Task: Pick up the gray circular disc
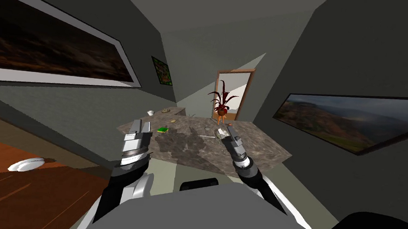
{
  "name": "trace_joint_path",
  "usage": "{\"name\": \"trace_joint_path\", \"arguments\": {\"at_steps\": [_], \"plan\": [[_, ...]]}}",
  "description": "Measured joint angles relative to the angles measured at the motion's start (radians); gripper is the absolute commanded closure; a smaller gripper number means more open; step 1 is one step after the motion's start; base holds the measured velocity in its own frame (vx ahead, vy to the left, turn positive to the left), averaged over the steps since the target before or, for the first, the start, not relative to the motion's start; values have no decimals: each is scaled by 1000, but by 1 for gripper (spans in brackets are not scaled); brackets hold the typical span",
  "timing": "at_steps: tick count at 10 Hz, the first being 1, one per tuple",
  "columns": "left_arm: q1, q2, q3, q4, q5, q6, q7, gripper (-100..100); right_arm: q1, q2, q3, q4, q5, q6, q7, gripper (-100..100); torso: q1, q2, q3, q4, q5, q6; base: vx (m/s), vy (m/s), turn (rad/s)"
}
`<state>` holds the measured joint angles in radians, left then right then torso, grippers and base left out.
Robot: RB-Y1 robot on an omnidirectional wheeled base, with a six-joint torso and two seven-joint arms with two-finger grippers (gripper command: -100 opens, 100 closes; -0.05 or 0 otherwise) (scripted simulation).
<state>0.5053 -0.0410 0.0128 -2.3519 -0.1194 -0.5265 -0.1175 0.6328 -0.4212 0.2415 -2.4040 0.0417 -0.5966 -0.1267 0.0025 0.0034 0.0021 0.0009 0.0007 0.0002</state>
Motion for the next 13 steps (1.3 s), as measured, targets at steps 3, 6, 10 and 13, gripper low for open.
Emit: {"name": "trace_joint_path", "arguments": {"at_steps": [3, 6, 10, 13], "plan": [[0, 0, 0, 0, 0, 0, 0, 0, 21, -84, 37, 3, 1, -13, -27, -100, 1, 1, 0, 0, 0, 0, -49, 58, 111], [0, 0, 0, 0, 0, 0, 0, 0, 31, -161, 68, 6, 2, -11, -52, -100, 0, 1, 0, 0, 0, 0, -57, 54, 154], [0, 0, 0, 0, 0, 0, 0, 0, 54, -282, 97, 31, -6, -20, -98, -100, 0, 1, 0, 0, 0, 0, -47, 51, 94], [0, 0, 0, 0, 0, 0, 0, 0, 65, -363, 112, 52, -9, -30, -119, -100, -1, 0, 0, 0, 0, 0, -47, 52, 189]]}}
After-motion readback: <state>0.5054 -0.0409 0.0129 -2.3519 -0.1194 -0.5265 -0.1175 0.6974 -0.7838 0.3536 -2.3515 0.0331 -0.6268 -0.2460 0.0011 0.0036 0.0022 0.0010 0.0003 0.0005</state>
